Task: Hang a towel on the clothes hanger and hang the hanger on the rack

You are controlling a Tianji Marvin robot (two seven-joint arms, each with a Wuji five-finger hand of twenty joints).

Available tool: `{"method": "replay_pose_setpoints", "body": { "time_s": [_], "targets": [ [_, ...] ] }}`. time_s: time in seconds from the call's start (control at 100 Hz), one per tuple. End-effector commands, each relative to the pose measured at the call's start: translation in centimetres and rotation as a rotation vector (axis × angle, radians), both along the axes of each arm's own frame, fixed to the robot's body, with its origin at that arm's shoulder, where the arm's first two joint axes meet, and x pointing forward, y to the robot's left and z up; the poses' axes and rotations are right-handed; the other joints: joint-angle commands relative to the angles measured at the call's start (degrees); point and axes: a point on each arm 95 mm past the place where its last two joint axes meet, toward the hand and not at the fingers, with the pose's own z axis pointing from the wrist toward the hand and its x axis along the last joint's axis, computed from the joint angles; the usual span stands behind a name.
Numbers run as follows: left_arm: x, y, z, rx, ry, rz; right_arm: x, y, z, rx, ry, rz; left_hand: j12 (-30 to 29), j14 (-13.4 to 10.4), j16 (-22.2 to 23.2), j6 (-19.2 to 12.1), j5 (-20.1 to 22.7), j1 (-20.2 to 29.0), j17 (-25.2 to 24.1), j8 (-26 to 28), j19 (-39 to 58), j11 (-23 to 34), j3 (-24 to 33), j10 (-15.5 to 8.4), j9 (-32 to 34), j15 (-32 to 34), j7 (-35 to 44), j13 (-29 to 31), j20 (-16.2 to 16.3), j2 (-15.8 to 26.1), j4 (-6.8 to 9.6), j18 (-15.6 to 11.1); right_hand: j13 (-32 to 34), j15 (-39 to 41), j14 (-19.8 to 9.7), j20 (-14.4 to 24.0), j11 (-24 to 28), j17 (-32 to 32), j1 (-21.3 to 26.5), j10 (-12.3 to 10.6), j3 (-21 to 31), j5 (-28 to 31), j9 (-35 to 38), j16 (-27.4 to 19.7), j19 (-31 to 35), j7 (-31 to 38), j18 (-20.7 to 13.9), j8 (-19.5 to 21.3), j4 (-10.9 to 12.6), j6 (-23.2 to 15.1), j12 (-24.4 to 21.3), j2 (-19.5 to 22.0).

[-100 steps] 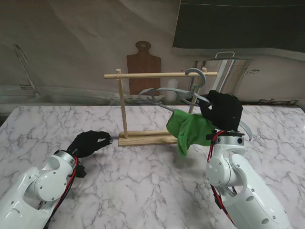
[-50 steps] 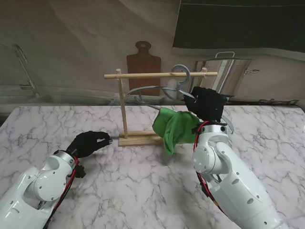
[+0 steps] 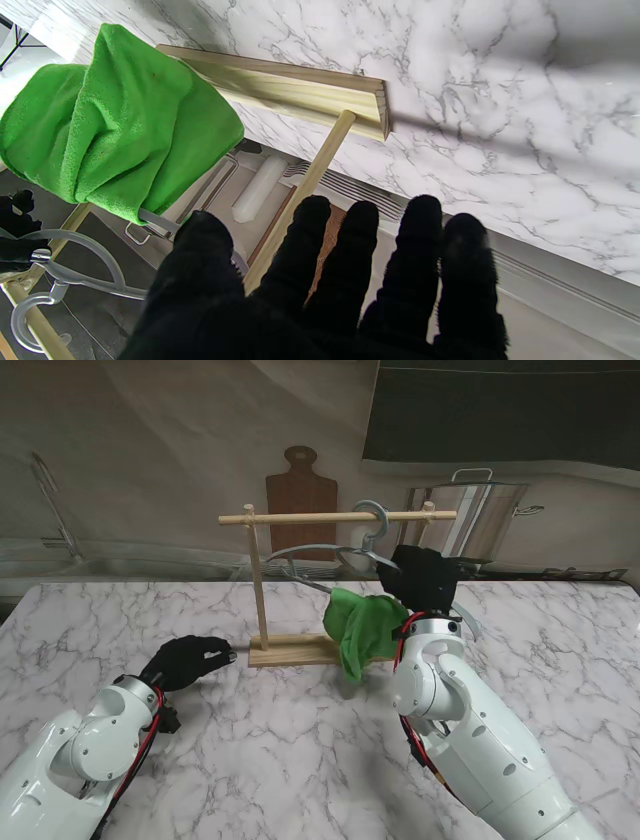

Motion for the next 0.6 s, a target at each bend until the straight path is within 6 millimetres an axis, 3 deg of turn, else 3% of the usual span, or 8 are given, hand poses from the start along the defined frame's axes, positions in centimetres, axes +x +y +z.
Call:
{"method": "replay_pose_setpoints", "body": {
  "time_s": [0.0,0.11,0.21,0.32,0.37,0.59],
  "targets": [
    [0.0,-0.1,-0.3,0.003,0.019,-0.006,-0.1,0.6,-0.6,0.005,0.014,0.001,0.4,0.5,0.3,0.0,1.0,1.3,-1.3,0.7,-24.6,-0.1,0.2,-0.5,0.7,-0.6,0.4,-0.9,-0.5,3.9,0.21,1.0,0.6,0.6,-2.8,-0.8,1.0,-0.5,0.7,5.0,2.4,1.5,2.7,0.5,1.8,1.3,-0.2,-0.4,1.2,-1.0,-0.9,1.4],
    [0.0,-0.1,-0.4,0.003,0.021,-0.006,-0.3,0.9,-1.1,0.006,0.018,0.009,0.3,0.3,0.2,-0.1,0.9,1.3,-1.6,0.6,-25.0,-0.3,0.2,-0.6,0.1,-0.8,0.3,-1.3,-0.6,3.9,0.21,0.9,0.6,-3.3,-1.7,-1.3,-0.3,-2.9,0.3,4.1,1.0,0.2,0.9,-1.3,0.7,0.9,-0.7,0.3,1.1,-3.4,-1.3,2.6],
    [0.1,-0.2,-0.4,0.003,0.019,-0.007,-0.6,0.9,-1.5,-0.009,0.012,0.015,0.2,0.1,-0.1,-0.2,0.8,1.3,-2.9,0.6,-26.8,-0.4,0.2,-0.7,-0.5,-1.4,0.2,-2.0,-1.4,3.8,0.19,1.0,-0.5,-13.5,-0.1,-1.4,-4.7,-6.5,-0.6,2.3,-2.1,-1.9,-2.8,-5.8,-1.4,-0.9,-1.0,-0.8,1.0,-7.4,-3.0,4.1],
    [0.1,-0.3,-0.5,0.004,0.022,-0.008,-0.9,0.6,-1.9,-0.027,0.013,0.020,0.0,-0.2,-0.5,-0.3,0.6,1.3,-4.3,0.6,-29.3,-0.7,0.1,-0.7,-1.5,-2.2,0.1,-3.1,-2.3,3.8,0.18,1.2,-10.0,-26.6,0.2,-1.1,-12.2,-11.9,-6.3,0.9,-8.0,-5.8,-11.2,-7.8,-4.7,-8.4,-0.9,-3.6,2.5,-7.7,-5.8,7.8],
    [0.1,-0.3,-0.5,0.006,0.021,-0.009,-1.1,0.4,-2.0,-0.031,0.016,0.023,0.0,-0.3,-0.5,-0.4,0.5,1.2,-4.5,0.6,-30.0,-0.7,0.1,-0.7,-1.8,-2.3,0.0,-3.2,-2.5,3.9,0.18,1.3,-14.7,-32.3,-0.1,-0.1,-14.9,-14.3,-10.3,0.4,-11.0,-7.2,-15.9,-7.8,-6.4,-15.1,-1.2,1.5,5.7,-6.7,-6.8,10.2],
    [0.2,-0.4,-0.6,0.006,0.012,-0.002,-2.1,-0.8,-1.8,-0.028,-0.007,0.003,-0.3,-0.6,-0.9,-0.3,-1.6,1.1,-6.2,0.1,-34.5,-1.0,0.1,-0.7,-3.0,-3.2,-1.1,-4.2,-3.7,3.9,0.17,1.9,-34.2,-45.8,-2.1,0.7,-21.4,-25.1,-14.4,-0.8,-21.0,-22.2,-35.7,-13.2,-11.8,-23.3,-3.3,-1.5,6.5,-4.5,-11.4,14.6]
  ]
}}
